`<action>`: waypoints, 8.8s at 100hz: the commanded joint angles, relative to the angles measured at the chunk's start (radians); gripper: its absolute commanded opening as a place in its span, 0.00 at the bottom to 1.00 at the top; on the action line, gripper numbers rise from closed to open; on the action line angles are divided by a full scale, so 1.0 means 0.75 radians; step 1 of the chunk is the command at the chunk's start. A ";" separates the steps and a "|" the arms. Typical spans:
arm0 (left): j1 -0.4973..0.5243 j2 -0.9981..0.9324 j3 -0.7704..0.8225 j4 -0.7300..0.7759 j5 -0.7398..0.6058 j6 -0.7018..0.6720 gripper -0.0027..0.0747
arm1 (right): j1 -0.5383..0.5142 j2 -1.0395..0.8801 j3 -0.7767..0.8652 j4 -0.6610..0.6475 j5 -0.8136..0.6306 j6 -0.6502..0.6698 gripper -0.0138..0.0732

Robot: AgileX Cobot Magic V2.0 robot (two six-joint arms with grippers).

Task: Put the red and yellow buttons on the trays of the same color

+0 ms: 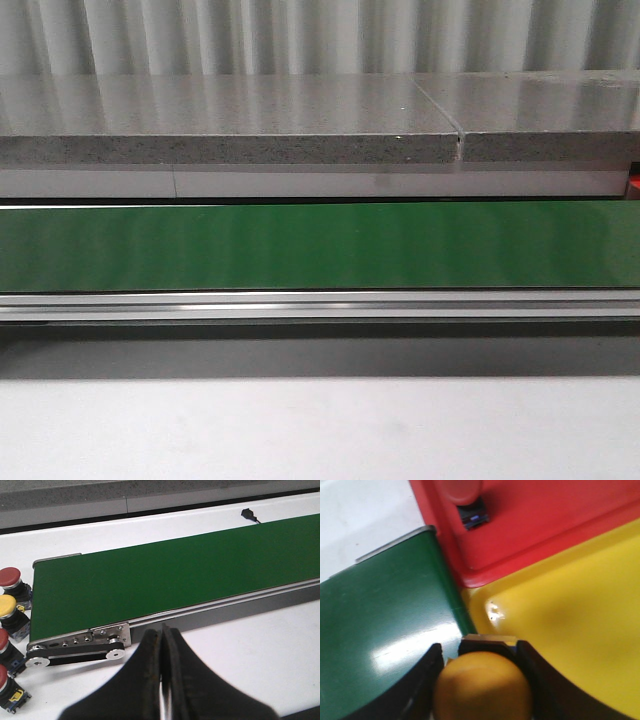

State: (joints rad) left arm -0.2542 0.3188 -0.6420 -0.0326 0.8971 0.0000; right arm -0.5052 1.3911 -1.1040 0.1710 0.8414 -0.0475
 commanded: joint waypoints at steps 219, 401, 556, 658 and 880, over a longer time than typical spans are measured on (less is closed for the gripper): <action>-0.011 0.013 -0.035 -0.017 -0.095 0.000 0.01 | 0.593 -0.526 0.153 -0.010 -0.322 -0.062 0.06; -0.011 0.590 -0.165 -0.007 -0.257 -0.020 0.01 | 0.602 -1.500 0.730 -0.011 -0.337 -0.062 0.06; 0.973 1.236 -0.393 -0.080 0.085 0.000 0.70 | 0.602 -1.500 0.730 -0.011 -0.337 -0.062 0.06; 0.973 1.640 -0.393 -0.066 -0.179 -0.020 0.69 | 0.602 -1.500 0.730 -0.011 -0.337 -0.062 0.06; 0.427 1.686 -0.918 0.000 0.022 0.000 0.66 | 0.602 -1.500 0.730 -0.011 -0.337 -0.062 0.06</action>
State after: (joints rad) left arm 0.0723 1.6199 -1.2927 -0.0162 0.9511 0.0000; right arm -0.0529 0.2563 -0.5351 0.1613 0.6568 -0.0853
